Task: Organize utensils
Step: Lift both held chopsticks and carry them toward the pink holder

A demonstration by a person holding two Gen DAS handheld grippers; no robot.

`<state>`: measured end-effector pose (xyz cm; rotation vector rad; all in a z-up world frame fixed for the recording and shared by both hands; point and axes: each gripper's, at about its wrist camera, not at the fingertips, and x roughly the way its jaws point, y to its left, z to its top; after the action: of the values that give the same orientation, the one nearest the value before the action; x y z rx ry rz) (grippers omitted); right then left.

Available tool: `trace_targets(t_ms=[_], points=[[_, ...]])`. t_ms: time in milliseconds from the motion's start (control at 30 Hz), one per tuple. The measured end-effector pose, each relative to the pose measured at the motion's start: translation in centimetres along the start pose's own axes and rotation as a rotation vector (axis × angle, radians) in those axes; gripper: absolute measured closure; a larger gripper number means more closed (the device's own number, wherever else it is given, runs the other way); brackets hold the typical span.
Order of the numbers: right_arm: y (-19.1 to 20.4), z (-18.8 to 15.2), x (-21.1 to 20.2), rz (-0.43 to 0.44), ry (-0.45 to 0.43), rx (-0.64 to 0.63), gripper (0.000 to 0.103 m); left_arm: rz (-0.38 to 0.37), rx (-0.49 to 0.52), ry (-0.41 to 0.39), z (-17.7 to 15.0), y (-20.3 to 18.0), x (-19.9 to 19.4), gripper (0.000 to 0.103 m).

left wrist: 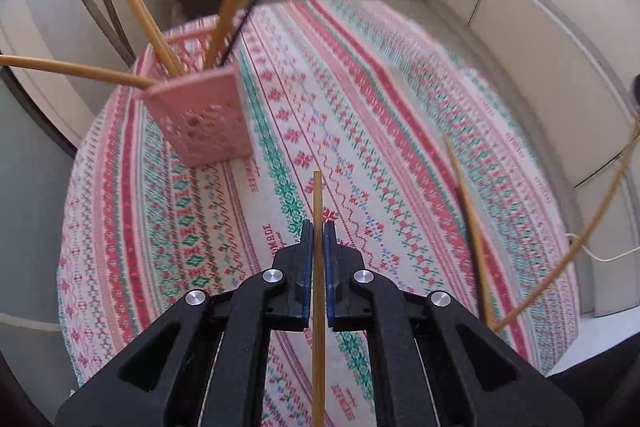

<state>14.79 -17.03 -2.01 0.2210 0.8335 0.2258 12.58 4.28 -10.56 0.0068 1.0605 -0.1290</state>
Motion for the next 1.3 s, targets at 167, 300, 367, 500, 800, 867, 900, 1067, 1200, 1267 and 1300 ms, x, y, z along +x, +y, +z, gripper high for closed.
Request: trace_targets(t_ms=[167,300,367,500,800,867,900,1067,1200,1267,1300], points=[[1.5,-0.1,-1.3,0.045,-0.020,-0.024,0.098,-0.066,-0.005,-0.115,-0.3,0.8,-5.7,0.099],[2.8,-0.3,-2.6,0.083,-0.036,-0.049,0.098,-0.073,0.003,-0.191,-1.3,0.6,-9.1,0.099],[3.5,-0.4,-3.2,0.097,-0.043,-0.062,0.098,-0.074,0.004,-0.232,-1.4,0.5,-10.8,0.099],[4.6,-0.1,-4.5,0.109,-0.066,-0.091,0.098,-0.087,-0.004,-0.299,-1.4,0.9,-13.7,0.099],[-2.6,2.5,7.7,-0.103,0.158,0.125,0.074,-0.117,-0.005,-0.374,-0.8,0.1,-15.2,0.099],[-3.7,2.4,11.8,-0.154,0.211,0.140,0.074,-0.122,-0.002,-0.380,-0.6,-0.1,-15.1,0.099],[-3.8,2.2,13.3,-0.169,0.231,0.133,0.074,-0.124,-0.003,-0.380,-0.5,-0.1,-15.0,0.099],[-2.8,1.9,19.8,-0.216,0.303,0.078,0.074,-0.127,-0.004,-0.358,-0.2,0.3,-14.1,0.098],[-1.8,1.5,23.2,-0.262,0.337,0.032,0.071,-0.127,-0.020,-0.337,-0.1,1.0,-13.6,0.098],[-2.1,1.0,24.4,-0.290,0.358,0.031,0.068,-0.127,-0.029,-0.327,-0.1,1.5,-13.3,0.098],[-2.1,0.9,24.6,-0.296,0.346,0.026,0.065,-0.127,-0.034,-0.325,-0.1,1.7,-13.2,0.098]])
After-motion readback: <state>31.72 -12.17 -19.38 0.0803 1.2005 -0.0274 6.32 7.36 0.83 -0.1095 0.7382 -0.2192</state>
